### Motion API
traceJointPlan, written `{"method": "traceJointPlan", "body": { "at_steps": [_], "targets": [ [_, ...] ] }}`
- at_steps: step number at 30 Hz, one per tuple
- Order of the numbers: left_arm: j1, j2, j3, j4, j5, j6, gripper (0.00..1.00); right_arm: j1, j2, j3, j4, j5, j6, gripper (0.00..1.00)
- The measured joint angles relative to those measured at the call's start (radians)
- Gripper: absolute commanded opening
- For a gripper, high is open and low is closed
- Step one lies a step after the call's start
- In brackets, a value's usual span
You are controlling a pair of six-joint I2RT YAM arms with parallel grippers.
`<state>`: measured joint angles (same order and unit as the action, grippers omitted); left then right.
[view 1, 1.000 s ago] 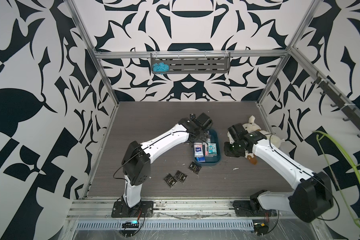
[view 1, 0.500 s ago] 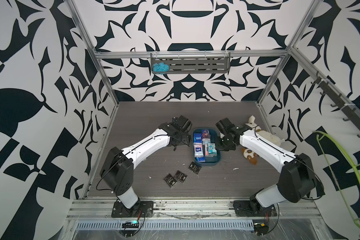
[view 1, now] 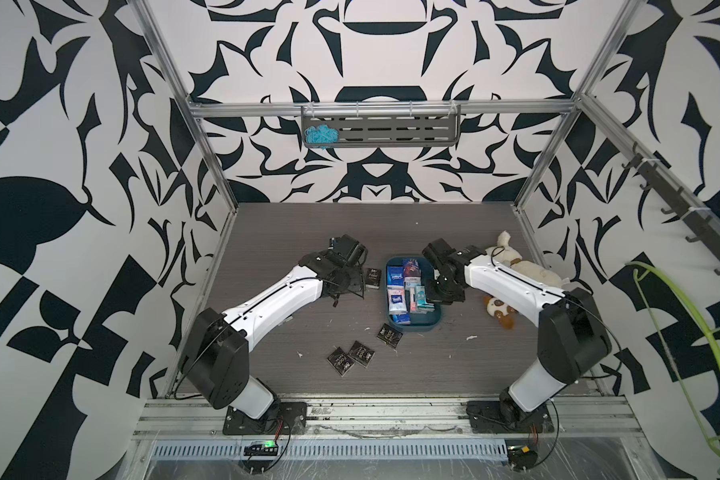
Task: Put the pocket tissues into the storage box
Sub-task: Place the pocket tissues in the storage box.
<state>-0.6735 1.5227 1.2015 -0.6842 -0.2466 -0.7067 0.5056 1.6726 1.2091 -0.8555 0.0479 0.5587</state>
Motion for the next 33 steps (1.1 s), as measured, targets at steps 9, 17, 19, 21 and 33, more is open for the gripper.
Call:
{"method": "traceJointPlan", "body": {
  "at_steps": [9,17,19,21,33],
  "targets": [
    [0.024,-0.103,-0.073,0.001,-0.026,-0.003,0.8,0.029,0.151,0.096,-0.008,0.07,-0.041,0.0],
    [0.058,-0.195,-0.11,-0.006,-0.047,0.003,0.81,0.033,0.201,0.096,0.063,0.031,-0.057,0.0],
    [0.063,-0.207,-0.11,-0.008,-0.051,0.009,0.81,0.033,0.205,0.096,0.08,0.018,-0.058,0.0],
    [0.066,-0.214,-0.11,-0.009,-0.053,0.013,0.81,0.032,0.206,0.096,0.089,0.013,-0.06,0.0],
    [0.072,-0.247,-0.165,0.004,-0.047,-0.002,0.99,0.034,0.182,0.097,0.074,0.032,-0.063,0.05]
  ]
}}
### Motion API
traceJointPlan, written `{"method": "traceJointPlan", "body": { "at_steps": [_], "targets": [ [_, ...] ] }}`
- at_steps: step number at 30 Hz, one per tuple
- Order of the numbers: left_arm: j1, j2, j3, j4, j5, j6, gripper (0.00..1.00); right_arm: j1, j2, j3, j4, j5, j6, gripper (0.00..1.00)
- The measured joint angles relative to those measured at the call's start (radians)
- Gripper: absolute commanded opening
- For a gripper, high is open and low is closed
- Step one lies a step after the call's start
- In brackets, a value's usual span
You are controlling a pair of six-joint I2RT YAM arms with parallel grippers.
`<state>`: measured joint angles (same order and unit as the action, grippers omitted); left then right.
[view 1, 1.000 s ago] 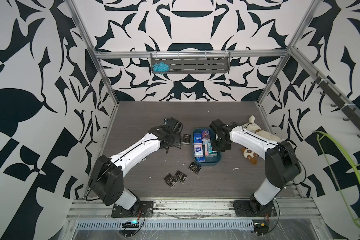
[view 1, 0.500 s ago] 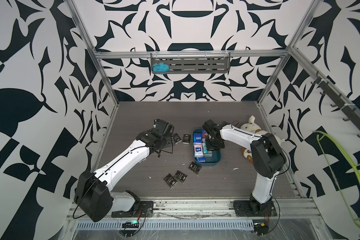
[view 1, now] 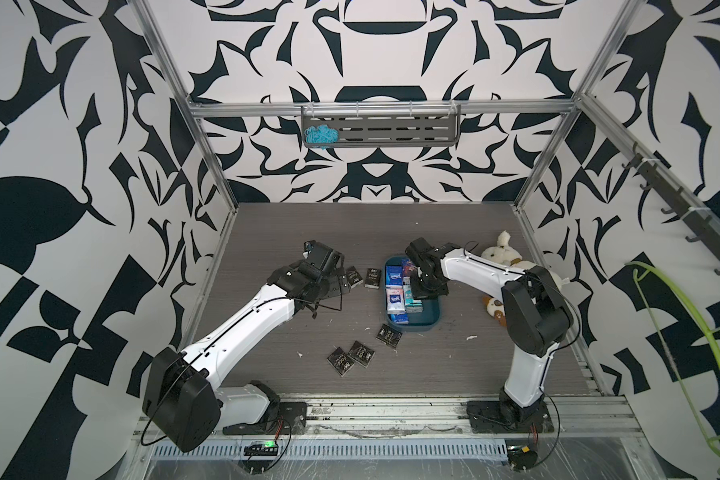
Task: Put the pocket tissues into the storage box
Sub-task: Place the pocket tissues in the storage box, then pick up the pocket tissues from the center of the board.
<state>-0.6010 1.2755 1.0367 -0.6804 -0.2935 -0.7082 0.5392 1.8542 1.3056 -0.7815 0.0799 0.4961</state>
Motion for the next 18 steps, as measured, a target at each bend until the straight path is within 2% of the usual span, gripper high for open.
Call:
{"method": "traceJointPlan", "body": {
  "at_steps": [5,9,14,18],
  "targets": [
    [0.031,-0.031,-0.04,0.027,0.029,-0.035,0.99,0.013,-0.106,0.011,-0.049,0.021,-0.005,0.11],
    [0.038,-0.054,-0.067,0.049,0.032,-0.043,0.99,0.065,-0.208,0.016,-0.079,0.019,-0.01,0.16],
    [0.049,-0.106,-0.114,0.074,0.042,-0.051,0.99,0.194,-0.335,-0.01,-0.093,-0.006,-0.008,0.2],
    [0.1,-0.13,-0.166,0.097,0.079,-0.071,0.99,0.328,-0.381,-0.032,-0.106,-0.02,0.001,0.23]
  ]
}}
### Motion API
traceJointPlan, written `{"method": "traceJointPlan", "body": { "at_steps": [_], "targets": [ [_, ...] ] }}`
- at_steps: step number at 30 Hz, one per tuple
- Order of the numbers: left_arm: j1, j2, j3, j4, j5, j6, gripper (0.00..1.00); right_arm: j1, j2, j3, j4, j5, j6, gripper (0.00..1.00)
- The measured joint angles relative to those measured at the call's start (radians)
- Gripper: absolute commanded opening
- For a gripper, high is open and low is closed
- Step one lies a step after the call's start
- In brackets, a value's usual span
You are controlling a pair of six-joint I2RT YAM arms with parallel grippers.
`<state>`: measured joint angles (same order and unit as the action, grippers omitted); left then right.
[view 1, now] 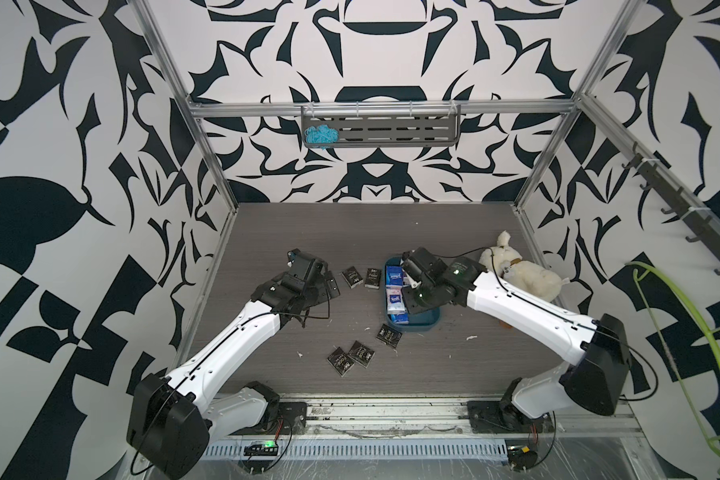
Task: Put the pocket tissues into the storage box
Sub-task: Pick up the pocket tissues from the center of the board.
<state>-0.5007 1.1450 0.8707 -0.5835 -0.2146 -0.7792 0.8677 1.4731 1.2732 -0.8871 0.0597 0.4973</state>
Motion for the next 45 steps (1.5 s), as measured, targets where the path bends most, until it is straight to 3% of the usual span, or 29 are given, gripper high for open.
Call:
{"method": "traceJointPlan", "body": {
  "at_steps": [8,15,19,39,45],
  "targets": [
    [0.064,-0.039,-0.076,0.011,0.074,-0.033,0.99,0.221,0.081,-0.029,0.0,0.005,0.001,0.3],
    [0.064,-0.114,-0.113,0.01,0.092,-0.05,0.99,0.225,0.206,-0.048,0.018,0.025,-0.035,0.45],
    [0.064,-0.159,-0.134,0.004,0.1,-0.063,1.0,0.225,0.28,-0.04,0.025,0.056,-0.083,0.6],
    [0.064,-0.256,-0.179,-0.031,0.108,-0.092,0.99,0.225,0.442,0.04,0.055,0.166,-0.188,0.62],
    [0.064,-0.256,-0.179,-0.031,0.108,-0.092,0.99,0.225,0.478,0.056,0.052,0.192,-0.204,0.56]
  ]
}}
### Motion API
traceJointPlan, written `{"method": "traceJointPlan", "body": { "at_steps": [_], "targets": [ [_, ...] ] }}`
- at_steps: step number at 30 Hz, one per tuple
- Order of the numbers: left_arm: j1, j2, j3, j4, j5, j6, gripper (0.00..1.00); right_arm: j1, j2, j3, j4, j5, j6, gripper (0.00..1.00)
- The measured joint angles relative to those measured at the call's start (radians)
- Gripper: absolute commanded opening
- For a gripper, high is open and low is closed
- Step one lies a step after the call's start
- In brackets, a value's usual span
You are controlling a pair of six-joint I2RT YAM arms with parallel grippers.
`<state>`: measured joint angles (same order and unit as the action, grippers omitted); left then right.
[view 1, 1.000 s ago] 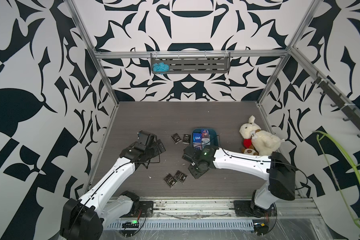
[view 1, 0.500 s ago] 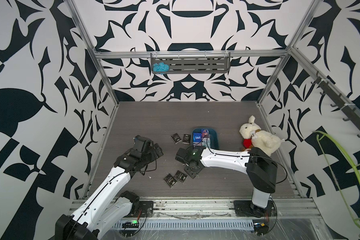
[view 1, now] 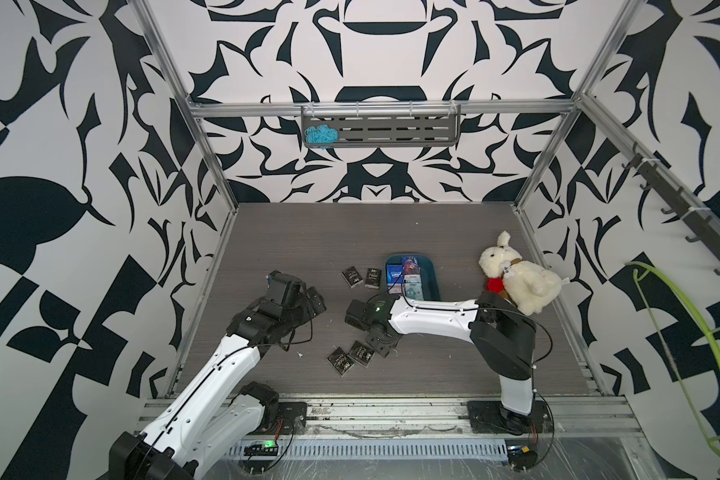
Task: Put the pocket tissues into the storage box
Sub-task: Pick up the pocket tissues from the center of the board.
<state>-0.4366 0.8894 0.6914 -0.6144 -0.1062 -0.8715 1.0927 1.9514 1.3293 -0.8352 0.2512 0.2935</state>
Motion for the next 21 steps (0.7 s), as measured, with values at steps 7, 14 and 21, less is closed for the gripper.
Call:
{"method": "traceJointPlan", "body": {
  "at_steps": [7,14,21],
  "targets": [
    [0.0,0.0,0.0,0.0,0.0,0.0,0.99,0.0,0.011,0.013,-0.006,0.023,-0.01,0.33],
    [0.0,-0.004,0.0,-0.004,-0.002,0.0,0.99,0.0,-0.001,0.026,-0.007,-0.002,0.006,0.24],
    [0.0,-0.007,0.0,-0.003,0.0,0.004,0.98,-0.003,-0.07,0.026,-0.005,-0.138,0.072,0.22]
  ]
}}
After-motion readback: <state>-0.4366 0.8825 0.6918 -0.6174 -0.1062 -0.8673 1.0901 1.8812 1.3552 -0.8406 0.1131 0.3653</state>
